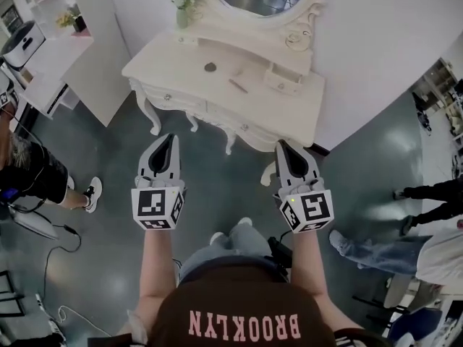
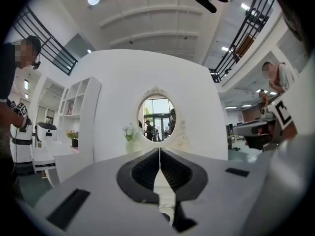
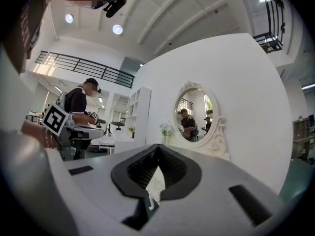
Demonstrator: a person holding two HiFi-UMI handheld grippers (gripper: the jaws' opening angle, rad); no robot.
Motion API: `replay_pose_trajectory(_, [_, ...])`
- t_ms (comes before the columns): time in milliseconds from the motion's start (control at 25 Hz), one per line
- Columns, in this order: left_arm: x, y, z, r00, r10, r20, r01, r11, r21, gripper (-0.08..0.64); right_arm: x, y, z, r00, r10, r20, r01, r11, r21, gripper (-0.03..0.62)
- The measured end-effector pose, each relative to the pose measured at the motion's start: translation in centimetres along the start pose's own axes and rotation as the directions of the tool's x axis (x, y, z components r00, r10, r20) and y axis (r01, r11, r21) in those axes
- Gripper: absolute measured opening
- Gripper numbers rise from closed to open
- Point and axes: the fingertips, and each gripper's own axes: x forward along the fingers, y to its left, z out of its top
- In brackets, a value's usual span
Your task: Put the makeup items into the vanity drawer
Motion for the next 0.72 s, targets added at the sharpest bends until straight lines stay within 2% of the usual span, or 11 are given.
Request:
replay_pose_trajectory(360, [4.7, 5.8, -1.3, 0.994, 0.109, -0.014, -0.109, 0.994, -0.011, 0.006, 8.7, -2.5, -1.4, 0.999, 0.043, 0.002, -0.043, 0.999, 0.014, -0.002])
replay_pose_trajectory(720, [16.1, 8.7, -1.8, 0.988, 0.154, -0.031, -0.154, 0.988, 0.002, 0.006, 20.0, -8.9, -2.3, 0.996, 0.088, 0.000, -0.088, 0.996, 0.020, -0.002])
